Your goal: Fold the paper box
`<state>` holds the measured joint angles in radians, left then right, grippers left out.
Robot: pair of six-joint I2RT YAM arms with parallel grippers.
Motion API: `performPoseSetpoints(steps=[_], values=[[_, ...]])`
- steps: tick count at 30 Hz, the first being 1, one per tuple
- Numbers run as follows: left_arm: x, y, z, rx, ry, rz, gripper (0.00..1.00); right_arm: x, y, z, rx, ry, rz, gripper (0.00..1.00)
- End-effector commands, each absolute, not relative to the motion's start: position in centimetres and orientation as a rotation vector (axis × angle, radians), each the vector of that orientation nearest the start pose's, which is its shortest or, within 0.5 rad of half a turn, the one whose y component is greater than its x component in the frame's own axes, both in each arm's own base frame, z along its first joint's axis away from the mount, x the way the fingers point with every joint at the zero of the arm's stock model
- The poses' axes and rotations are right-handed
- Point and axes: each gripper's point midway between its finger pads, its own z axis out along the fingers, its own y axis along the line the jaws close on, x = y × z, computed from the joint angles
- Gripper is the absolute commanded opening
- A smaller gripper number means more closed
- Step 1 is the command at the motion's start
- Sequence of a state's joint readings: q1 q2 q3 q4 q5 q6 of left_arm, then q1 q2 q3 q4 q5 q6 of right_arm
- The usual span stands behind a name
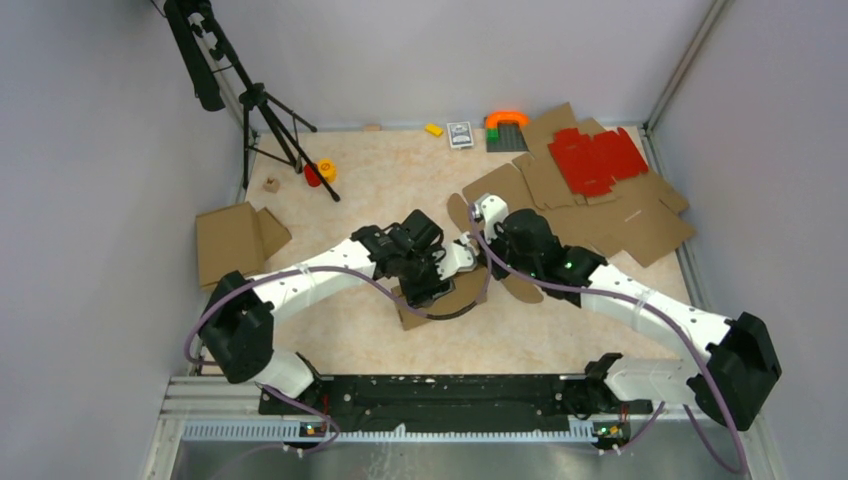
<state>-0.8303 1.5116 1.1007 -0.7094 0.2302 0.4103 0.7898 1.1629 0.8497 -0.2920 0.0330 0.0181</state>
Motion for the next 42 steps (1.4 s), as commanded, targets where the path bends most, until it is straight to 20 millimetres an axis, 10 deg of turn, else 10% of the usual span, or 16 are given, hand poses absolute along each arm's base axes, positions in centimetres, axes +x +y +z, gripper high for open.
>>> performPoseSetpoints(steps=[1,25,38,42], values=[[20.0,-26.5,11.2,1.605,2.092,-0.488,0.63,25.7,25.7,18.9,-0.801,1.99,0.447,0.0],[19.0,-25.7,12.2,1.474,2.122,-0.544,0.56,25.3,24.6,19.2,-0.843,1.864,0.417,0.0],[19.8,-25.9,14.6,1.412,2.085,-0.542,0.71,24.9,24.4,18.5,-0.89,1.826,0.415,0.0],[19.7,-25.8,14.9,1.414,2.088,-0.55,0.59,24.8,24.5,18.4,-0.9,1.811,0.418,0.0]])
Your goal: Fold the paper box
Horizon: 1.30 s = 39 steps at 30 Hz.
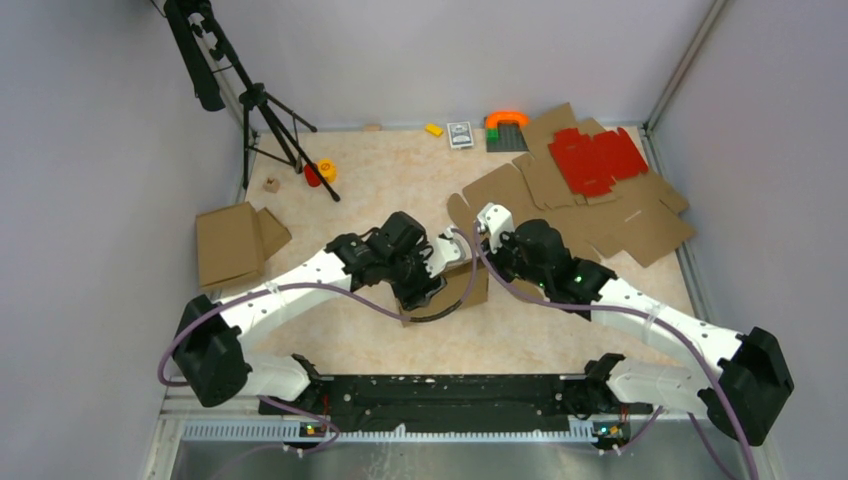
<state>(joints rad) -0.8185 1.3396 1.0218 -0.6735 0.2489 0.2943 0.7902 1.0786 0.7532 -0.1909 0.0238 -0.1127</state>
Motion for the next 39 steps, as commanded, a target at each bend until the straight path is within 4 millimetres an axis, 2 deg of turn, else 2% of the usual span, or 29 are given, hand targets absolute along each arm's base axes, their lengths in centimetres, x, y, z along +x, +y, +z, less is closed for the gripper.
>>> performPoseSetpoints(steps=[1,9,12,18,23,29,32,39], values=[[19.6,-25.8,14.8,1.417,2.096,-0.554,0.56,24.8,24.5,18.4,-0.902,1.809,0.42,0.0],[19.1,-25.3,14.5,1.432,2.127,-0.555,0.49,24.8,24.5,18.4,-0.912,1.805,0.416,0.0],[19.0,-25.2,13.9,1.433,2.152,-0.555,0.6,24.8,24.5,18.6,-0.908,1.796,0.417,0.0],[19.1,-25.1,12.5,1.437,2.188,-0.55,0.61,24.8,24.5,18.9,-0.905,1.787,0.42,0.0],[19.3,-25.3,12.3,1.424,2.191,-0.579,0.52,24.7,24.4,19.2,-0.902,1.771,0.42,0.0],[19.2,-25.4,11.4,1.429,2.214,-0.589,0.52,24.7,24.4,19.2,-0.903,1.765,0.419,0.0],[19.3,-25.5,11.3,1.429,2.214,-0.595,0.44,24.7,24.4,19.2,-0.905,1.763,0.418,0.0],[19.7,-25.4,11.7,1.42,2.195,-0.574,0.34,24.8,24.5,19.3,-0.888,1.767,0.428,0.0]])
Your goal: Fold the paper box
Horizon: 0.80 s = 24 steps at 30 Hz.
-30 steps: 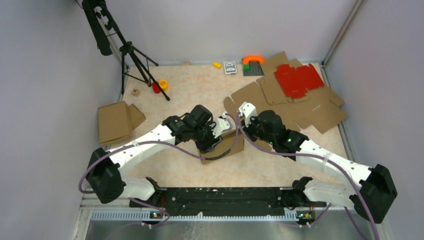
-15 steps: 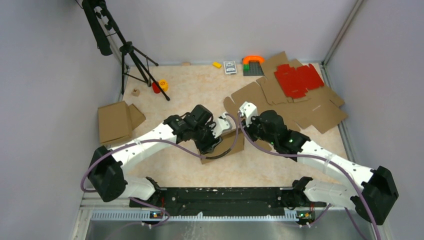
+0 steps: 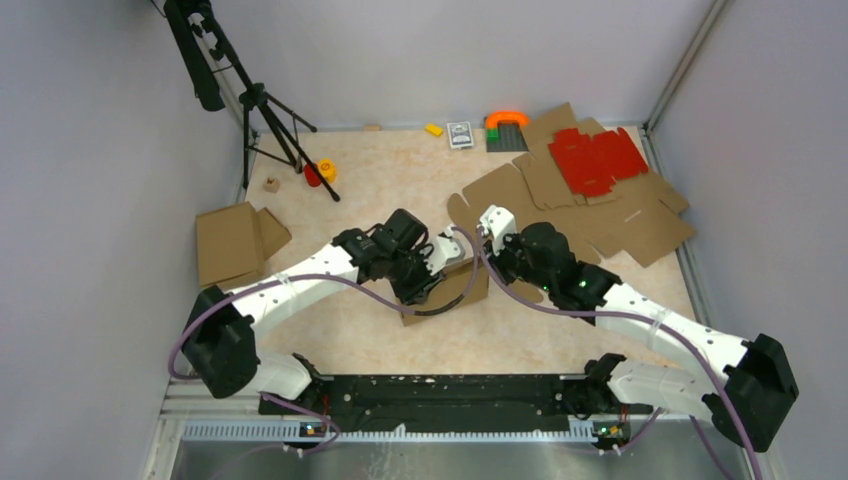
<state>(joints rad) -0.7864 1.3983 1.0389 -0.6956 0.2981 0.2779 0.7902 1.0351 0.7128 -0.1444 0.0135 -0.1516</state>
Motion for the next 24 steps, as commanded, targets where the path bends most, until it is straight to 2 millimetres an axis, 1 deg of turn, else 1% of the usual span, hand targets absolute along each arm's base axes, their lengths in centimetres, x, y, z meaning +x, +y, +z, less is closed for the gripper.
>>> performPoseSetpoints(steps=[1,4,8,15,19,24], values=[[19.8,-25.4,11.7,1.422,2.193,-0.565,0.33,25.0,24.4,19.4,-0.858,1.779,0.429,0.0],[20.2,-25.3,11.4,1.432,2.2,-0.537,0.29,25.1,25.0,20.0,-0.82,1.816,0.461,0.0],[20.4,-25.1,10.8,1.442,2.223,-0.497,0.27,25.4,25.8,20.1,-0.806,1.871,0.49,0.0],[20.5,-24.2,9.4,1.493,2.251,-0.351,0.26,25.8,26.0,20.0,-0.797,1.938,0.473,0.0],[20.4,-24.3,8.8,1.521,2.248,-0.316,0.26,25.7,26.4,20.0,-0.778,1.975,0.493,0.0],[20.5,-24.7,8.6,1.547,2.236,-0.283,0.25,25.8,26.5,20.2,-0.764,2.013,0.496,0.0]])
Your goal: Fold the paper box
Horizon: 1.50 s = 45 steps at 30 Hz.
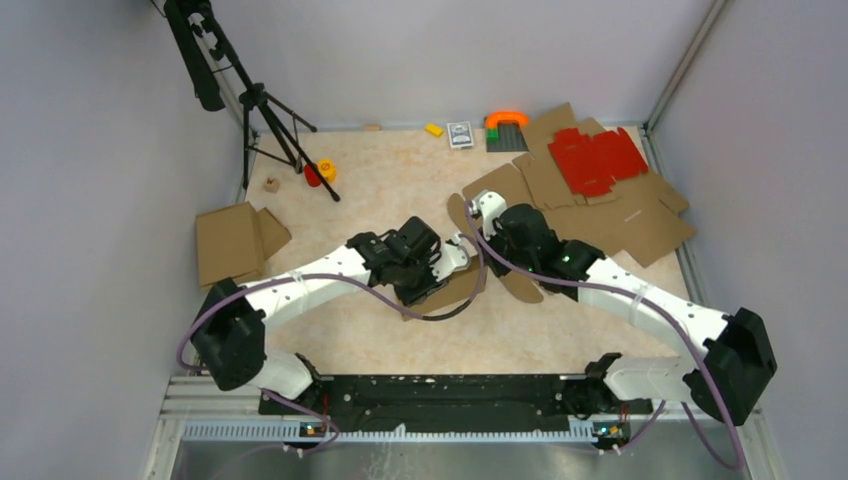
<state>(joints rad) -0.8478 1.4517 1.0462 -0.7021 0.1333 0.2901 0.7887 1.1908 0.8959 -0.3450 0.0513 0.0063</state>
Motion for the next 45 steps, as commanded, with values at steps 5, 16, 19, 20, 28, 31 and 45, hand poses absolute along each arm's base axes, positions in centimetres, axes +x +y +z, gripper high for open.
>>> performPoseSetpoints(steps=[5,16,19,20,28,31,45], values=[[20.3,-24.9,8.6,1.559,2.232,-0.285,0.25,25.9,26.9,20.5,-0.771,2.039,0.501,0.0],[20.1,-25.0,8.5,1.58,2.228,-0.287,0.25,25.7,27.9,21.4,-0.781,2.094,0.546,0.0],[20.1,-25.2,8.5,1.582,2.227,-0.285,0.25,25.9,28.0,21.6,-0.766,2.114,0.552,0.0],[20.1,-25.3,8.5,1.585,2.225,-0.286,0.25,25.9,28.0,21.7,-0.762,2.121,0.555,0.0],[20.1,-25.6,8.4,1.599,2.228,-0.278,0.25,26.6,28.4,21.9,-0.711,2.168,0.56,0.0],[20.0,-25.5,8.3,1.604,2.233,-0.271,0.24,26.8,28.7,22.2,-0.695,2.183,0.561,0.0],[19.7,-25.7,8.0,1.622,2.238,-0.262,0.23,27.7,29.1,21.8,-0.611,2.27,0.56,0.0]])
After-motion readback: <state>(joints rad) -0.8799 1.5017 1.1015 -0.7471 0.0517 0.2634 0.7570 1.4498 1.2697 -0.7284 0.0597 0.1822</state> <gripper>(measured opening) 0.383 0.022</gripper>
